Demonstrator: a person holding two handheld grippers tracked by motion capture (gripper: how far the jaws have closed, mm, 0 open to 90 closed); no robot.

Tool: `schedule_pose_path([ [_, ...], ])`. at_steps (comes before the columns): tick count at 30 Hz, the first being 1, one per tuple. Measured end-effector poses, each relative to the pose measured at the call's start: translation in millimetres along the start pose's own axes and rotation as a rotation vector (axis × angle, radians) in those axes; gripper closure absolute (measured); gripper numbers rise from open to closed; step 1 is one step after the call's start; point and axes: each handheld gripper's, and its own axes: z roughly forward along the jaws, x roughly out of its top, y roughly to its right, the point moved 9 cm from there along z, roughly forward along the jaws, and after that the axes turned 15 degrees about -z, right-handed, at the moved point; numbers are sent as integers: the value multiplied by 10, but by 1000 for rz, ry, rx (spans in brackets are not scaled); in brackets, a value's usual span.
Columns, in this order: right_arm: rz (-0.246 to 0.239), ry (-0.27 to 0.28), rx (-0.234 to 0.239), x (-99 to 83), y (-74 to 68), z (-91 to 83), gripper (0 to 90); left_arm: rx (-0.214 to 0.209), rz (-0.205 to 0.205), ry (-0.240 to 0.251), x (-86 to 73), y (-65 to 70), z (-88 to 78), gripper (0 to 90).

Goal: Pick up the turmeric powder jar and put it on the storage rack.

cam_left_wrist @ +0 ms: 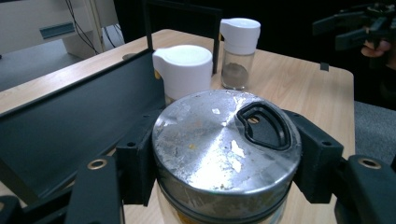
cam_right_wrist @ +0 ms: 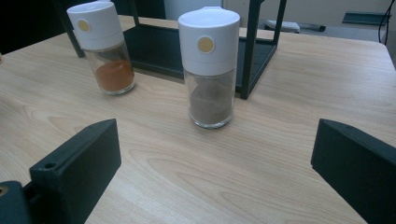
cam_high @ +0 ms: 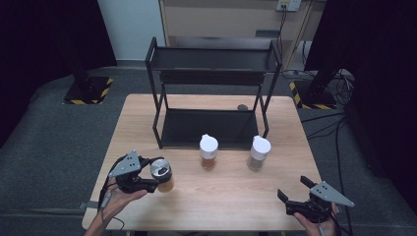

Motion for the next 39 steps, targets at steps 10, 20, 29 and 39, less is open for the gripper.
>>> schedule_pose_path([
  [10,0,3,2,-3,5,-2,16,24,-15,17,250,-110,173,338],
  [20,4,6,3,-6,9,-8,15,64,-23,26,496,-225,360,338],
  [29,7,6,5,-9,14,-10,16,111,-43,33,651,-369,586,338],
  [39,12,7,11,-11,19,-10,17,218,-75,61,749,-522,821,338],
])
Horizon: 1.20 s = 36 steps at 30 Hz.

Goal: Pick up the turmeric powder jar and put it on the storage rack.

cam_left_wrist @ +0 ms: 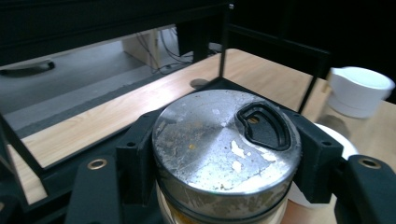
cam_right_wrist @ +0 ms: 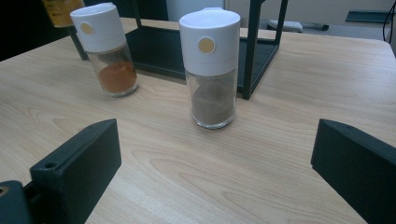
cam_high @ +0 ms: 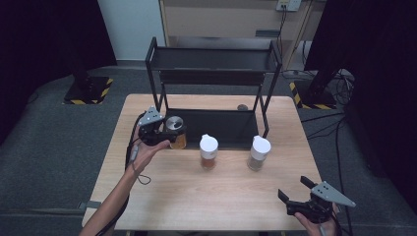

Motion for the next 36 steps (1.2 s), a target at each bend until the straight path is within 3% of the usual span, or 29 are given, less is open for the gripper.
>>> schedule_pose_path([
  [8,-1,5,2,-4,4,-2,17,76,-22,15,-3,-84,191,338],
  [16,5,9,0,-7,11,-9,18,131,-4,23,-72,-135,386,338],
  [28,6,11,6,-10,12,-10,19,181,-28,28,-173,-171,649,338],
  [31,4,12,7,-10,12,-10,20,194,-15,19,-191,-159,712,338],
  [36,6,15,7,-10,14,-14,20,198,-25,19,-250,-173,800,339],
])
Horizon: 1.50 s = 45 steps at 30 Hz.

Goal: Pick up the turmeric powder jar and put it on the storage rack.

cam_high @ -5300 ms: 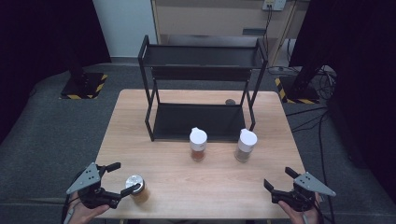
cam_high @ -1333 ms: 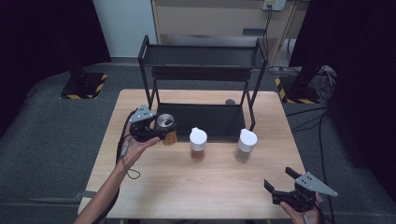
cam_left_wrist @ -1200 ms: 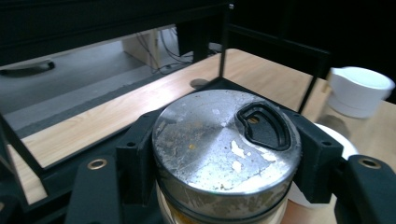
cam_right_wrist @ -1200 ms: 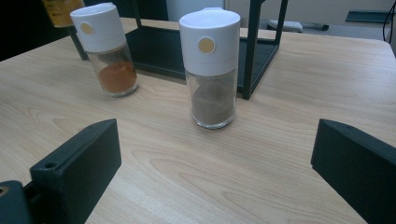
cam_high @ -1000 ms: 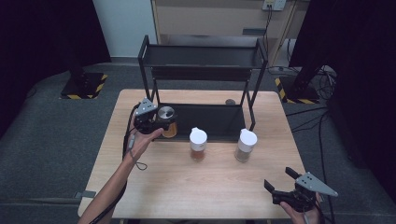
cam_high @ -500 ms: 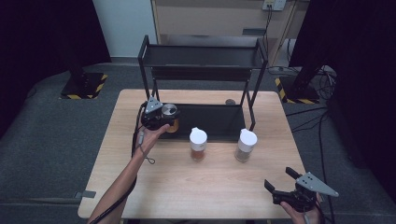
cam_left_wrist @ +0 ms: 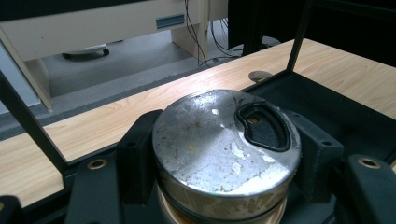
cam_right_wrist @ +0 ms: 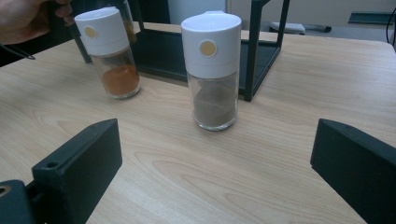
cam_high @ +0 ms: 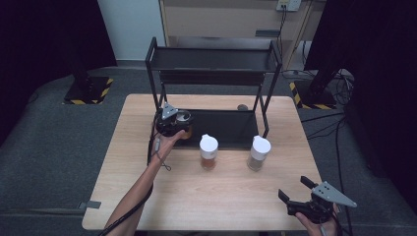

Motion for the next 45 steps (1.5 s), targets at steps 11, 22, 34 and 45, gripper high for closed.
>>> schedule_pose_path([
  [11,3,1,3,-2,2,0,21,9,-21,-6,-112,-4,136,338],
  [22,3,1,6,-3,1,0,21,26,-32,-17,-177,-36,190,338],
  [34,0,2,9,-1,-3,1,21,26,-38,-11,-186,-36,198,330],
  [45,-1,2,13,2,-6,1,21,40,-35,-4,-93,-37,171,140],
])
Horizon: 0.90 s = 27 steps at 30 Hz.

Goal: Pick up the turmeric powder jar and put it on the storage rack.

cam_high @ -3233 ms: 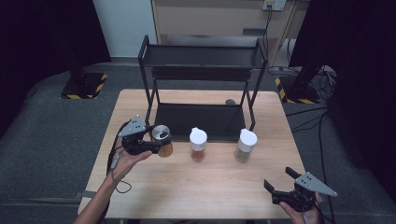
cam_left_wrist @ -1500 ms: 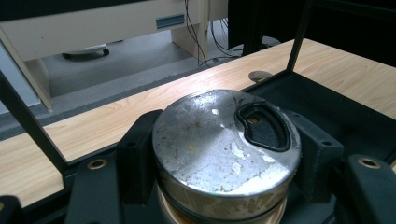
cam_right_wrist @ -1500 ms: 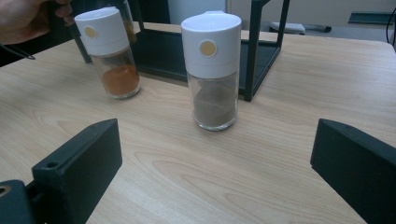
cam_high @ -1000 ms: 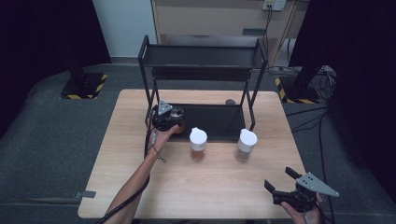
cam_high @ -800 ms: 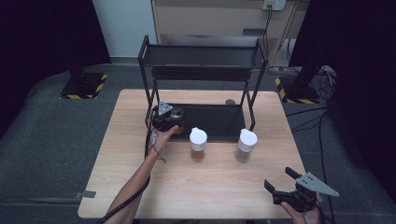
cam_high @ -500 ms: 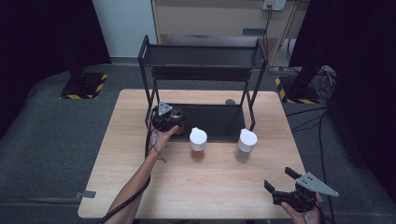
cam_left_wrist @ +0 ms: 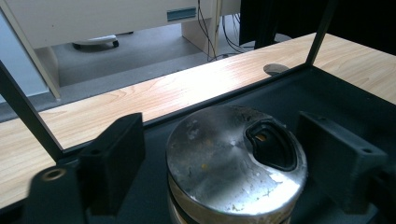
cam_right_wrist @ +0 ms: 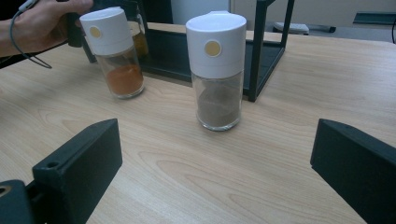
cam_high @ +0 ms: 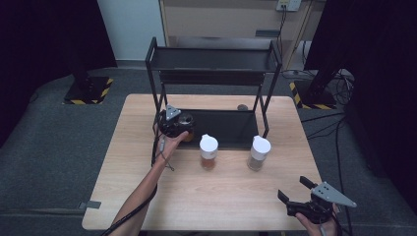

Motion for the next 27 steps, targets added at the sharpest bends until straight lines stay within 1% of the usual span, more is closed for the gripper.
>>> schedule_pose_path([
  [1,0,0,0,1,-1,0,21,1,4,-1,9,2,-3,133],
  [4,0,0,1,0,0,0,22,6,-4,-8,47,13,-15,85],
  [7,-1,0,5,0,-1,1,23,16,8,-14,92,24,-34,54],
  [10,-3,3,6,2,-3,-2,22,16,10,-23,133,18,-55,42],
  [11,-3,3,6,2,-3,-3,22,21,11,-25,144,21,-60,23],
  [13,-3,4,7,1,-2,-3,22,9,9,-29,165,11,-76,15],
  [15,-4,4,8,3,-4,-2,23,1,15,-33,193,5,-108,16],
  [17,-6,4,9,3,-5,-1,23,-5,13,-30,216,7,-131,15],
  [22,-6,2,12,5,-7,1,23,-26,18,-38,319,24,-210,8],
  [23,-6,2,11,6,-8,2,23,-26,29,-37,344,27,-229,8],
  [25,-7,2,12,6,-9,2,22,-40,23,-34,385,40,-267,8],
  [27,-7,2,12,6,-9,2,22,-50,28,-35,432,48,-311,8],
])
